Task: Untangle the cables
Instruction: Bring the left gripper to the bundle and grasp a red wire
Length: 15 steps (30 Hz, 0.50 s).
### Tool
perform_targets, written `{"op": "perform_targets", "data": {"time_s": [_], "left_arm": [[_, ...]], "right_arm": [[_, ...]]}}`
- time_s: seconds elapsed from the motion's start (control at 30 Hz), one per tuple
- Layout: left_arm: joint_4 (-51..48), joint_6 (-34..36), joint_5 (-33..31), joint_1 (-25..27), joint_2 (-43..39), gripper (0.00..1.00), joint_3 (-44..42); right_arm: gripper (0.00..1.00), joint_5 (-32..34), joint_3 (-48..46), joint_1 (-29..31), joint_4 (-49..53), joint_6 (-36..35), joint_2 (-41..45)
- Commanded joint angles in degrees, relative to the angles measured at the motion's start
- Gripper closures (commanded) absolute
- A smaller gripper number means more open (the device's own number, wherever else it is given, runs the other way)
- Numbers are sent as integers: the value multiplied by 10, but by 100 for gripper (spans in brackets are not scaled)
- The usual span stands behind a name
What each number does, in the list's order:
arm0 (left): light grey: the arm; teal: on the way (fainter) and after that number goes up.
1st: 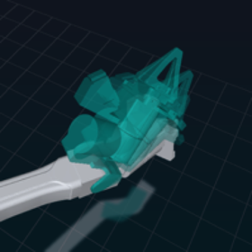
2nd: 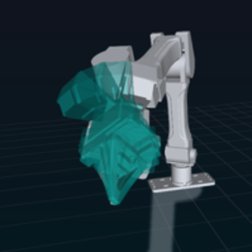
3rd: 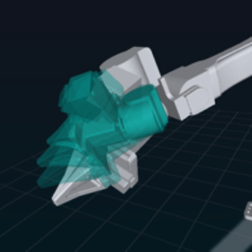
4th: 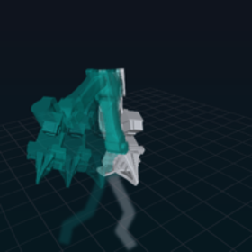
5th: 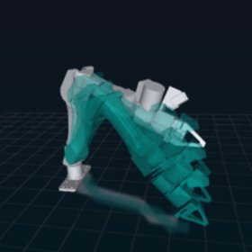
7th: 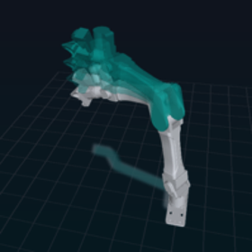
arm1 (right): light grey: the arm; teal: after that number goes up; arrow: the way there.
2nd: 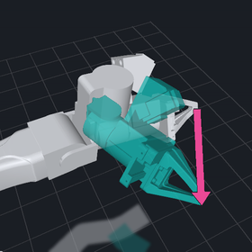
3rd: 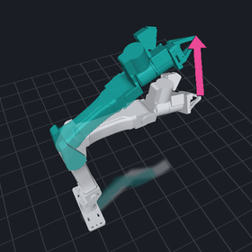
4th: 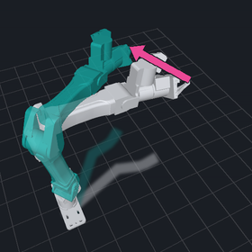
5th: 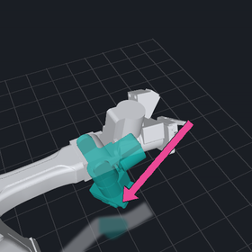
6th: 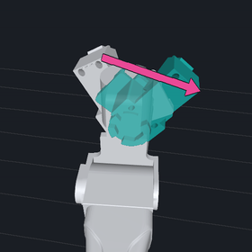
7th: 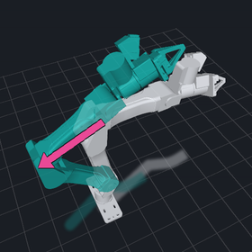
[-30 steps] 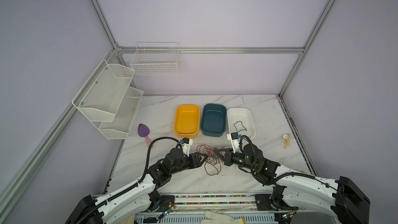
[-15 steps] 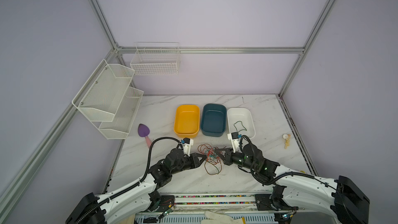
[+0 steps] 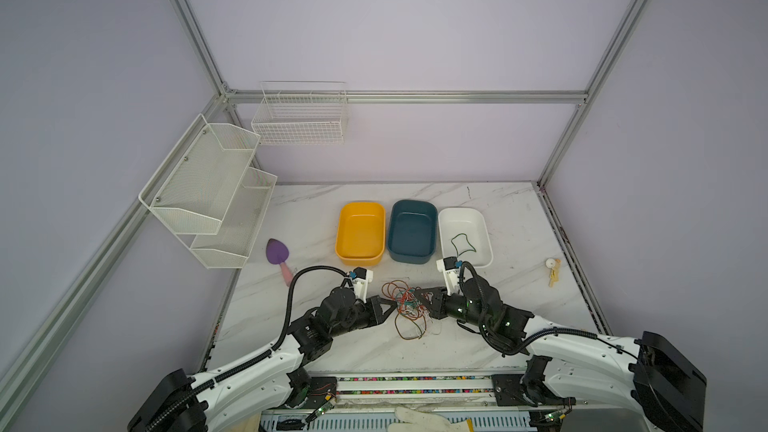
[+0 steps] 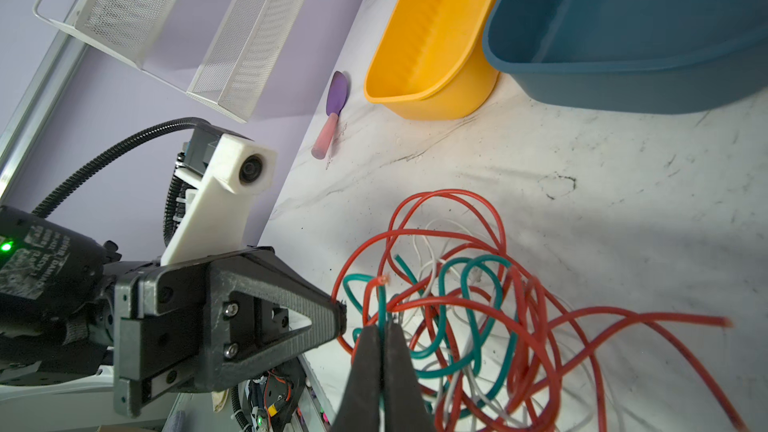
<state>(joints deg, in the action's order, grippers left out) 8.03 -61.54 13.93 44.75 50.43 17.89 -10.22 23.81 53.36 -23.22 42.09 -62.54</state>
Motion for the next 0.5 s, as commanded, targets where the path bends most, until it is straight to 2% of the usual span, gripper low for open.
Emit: {"op": "perform_targets", "data": {"time_s": [0.0, 0.2, 0.47], "left_arm": [[15, 4, 7, 2, -4, 100, -18], [12, 6, 2, 2, -6, 100, -19], [11, 2, 4, 1, -9, 100, -18]], "right_arm": [[89, -14, -13, 2, -30, 12, -6], [72, -28, -32, 2, -66, 25, -14], [60, -9, -46, 2, -48, 22, -18]]}}
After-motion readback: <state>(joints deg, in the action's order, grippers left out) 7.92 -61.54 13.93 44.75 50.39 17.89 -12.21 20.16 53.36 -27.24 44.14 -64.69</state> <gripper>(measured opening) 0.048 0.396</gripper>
